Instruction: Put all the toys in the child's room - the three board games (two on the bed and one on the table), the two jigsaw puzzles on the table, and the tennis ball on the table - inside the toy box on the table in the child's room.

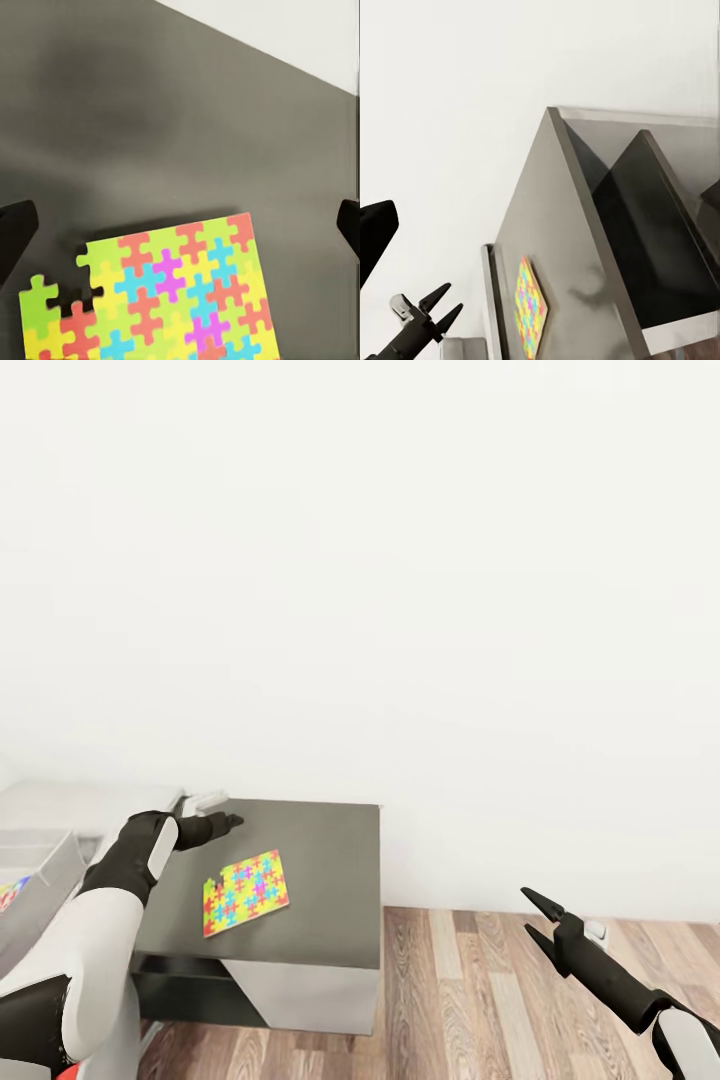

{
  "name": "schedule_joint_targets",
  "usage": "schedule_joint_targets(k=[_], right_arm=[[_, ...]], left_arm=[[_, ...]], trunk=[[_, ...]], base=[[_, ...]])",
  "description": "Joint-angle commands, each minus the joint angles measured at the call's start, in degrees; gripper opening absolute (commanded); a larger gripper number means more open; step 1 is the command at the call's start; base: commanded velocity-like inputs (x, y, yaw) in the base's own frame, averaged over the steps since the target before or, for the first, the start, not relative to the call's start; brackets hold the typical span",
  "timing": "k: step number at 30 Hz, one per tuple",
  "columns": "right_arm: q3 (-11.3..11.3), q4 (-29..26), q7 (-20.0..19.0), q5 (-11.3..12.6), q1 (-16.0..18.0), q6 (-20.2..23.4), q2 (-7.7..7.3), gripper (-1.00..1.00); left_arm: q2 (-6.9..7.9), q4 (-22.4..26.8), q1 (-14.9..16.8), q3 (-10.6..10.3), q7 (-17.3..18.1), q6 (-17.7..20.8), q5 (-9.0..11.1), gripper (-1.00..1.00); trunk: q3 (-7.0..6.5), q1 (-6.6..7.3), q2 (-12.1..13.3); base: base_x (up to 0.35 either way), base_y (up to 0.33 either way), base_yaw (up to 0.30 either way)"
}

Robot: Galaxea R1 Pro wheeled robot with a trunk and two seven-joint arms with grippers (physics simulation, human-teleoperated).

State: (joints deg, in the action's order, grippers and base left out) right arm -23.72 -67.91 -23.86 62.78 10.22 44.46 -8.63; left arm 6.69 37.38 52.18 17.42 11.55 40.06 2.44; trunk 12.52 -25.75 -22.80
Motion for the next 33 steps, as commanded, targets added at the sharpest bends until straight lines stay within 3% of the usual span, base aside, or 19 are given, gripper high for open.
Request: schedule_joint_targets(k=[1, 19, 26, 33], right_arm=[[-0.1, 0.0, -0.1, 0.0, 0.1, 0.4, 0.01, 1.00], [0.1, 0.0, 0.1, 0.0, 0.1, 0.4, 0.03, 1.00], [0.2, 0.1, 0.2, 0.0, 0.1, 0.4, 0.01, 1.00], [0.2, 0.1, 0.2, 0.0, 0.1, 0.4, -0.07, 1.00]], left_arm=[[-0.01, 0.1, 0.1, 0.2, 0.0, 0.4, 0.2, 1.00], [-0.01, -0.1, 0.0, 0.2, -0.3, 0.6, 0.3, 1.00], [0.15, -6.2, 0.1, 0.2, -1.0, 0.7, 0.2, 1.00], [0.24, -7.3, 0.0, 0.2, -2.9, 0.6, 0.1, 1.00]], trunk=[[0.14, -0.03, -0.1], [0.24, -0.03, -0.1], [0.25, -0.03, -0.1], [0.54, -0.03, -0.1]], base=[[0.047, 0.000, -0.163], [0.036, 0.013, -0.032], [0.000, 0.000, 0.000], [0.000, 0.000, 0.004]])
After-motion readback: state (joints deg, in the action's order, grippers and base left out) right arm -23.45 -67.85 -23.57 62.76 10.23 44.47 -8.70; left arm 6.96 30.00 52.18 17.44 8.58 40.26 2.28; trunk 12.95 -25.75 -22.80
